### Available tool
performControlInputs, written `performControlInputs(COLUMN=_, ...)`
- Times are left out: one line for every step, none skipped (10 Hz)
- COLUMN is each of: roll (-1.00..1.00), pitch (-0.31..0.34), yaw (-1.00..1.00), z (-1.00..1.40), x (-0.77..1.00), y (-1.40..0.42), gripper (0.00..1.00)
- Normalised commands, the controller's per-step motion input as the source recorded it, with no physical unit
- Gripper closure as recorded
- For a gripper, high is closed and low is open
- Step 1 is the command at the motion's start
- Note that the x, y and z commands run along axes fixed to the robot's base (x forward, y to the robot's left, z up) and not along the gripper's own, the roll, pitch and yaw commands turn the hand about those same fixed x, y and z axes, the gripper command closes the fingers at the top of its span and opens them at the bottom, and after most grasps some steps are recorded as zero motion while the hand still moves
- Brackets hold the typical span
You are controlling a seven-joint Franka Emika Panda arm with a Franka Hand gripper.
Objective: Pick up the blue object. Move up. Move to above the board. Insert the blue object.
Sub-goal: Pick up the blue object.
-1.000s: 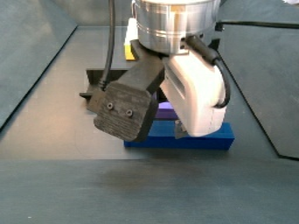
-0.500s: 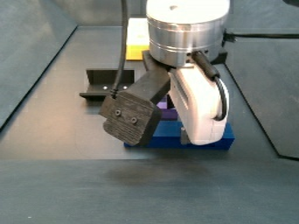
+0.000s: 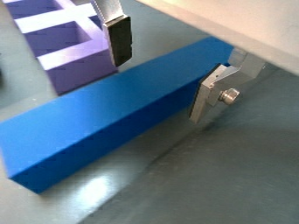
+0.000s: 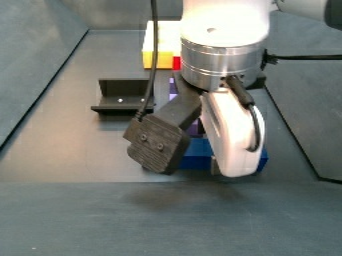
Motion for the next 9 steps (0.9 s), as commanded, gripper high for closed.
performControlInputs(roll=-0.01, pitch=-0.087, yaw=-0.11, z=-0.07, x=-0.15, y=0.16, gripper=0.00)
performControlInputs(roll=0.00, pitch=-0.084, yaw=-0.08, z=-0.07, x=-0.02, y=0.04, gripper=0.00)
performControlInputs(roll=0.06, pitch=-0.007, yaw=-0.18, z=-0.15, x=0.00, y=0.01, gripper=0.00)
performControlInputs(roll=0.07, pitch=0.000, yaw=-0.25, z=-0.14, x=0.00, y=0.00, gripper=0.00)
performControlInputs(roll=0.06, pitch=0.000, yaw=-0.30, z=-0.12, x=0.07, y=0.00, gripper=0.00)
performControlInputs(roll=0.09, pitch=0.030, yaw=-0.36, z=-0.11, x=0.26, y=0.00, gripper=0.00)
performControlInputs(roll=0.07, pitch=0.020, yaw=-0.40, z=-0.11, x=0.21, y=0.03, gripper=0.00)
performControlInputs(roll=0.00, pitch=0.000, yaw=-0.23, z=-0.07, x=0.00, y=0.05, gripper=0.00)
performControlInputs(roll=0.01, pitch=0.000, yaw=-0.04, z=-0.03, x=-0.05, y=0.00, gripper=0.00)
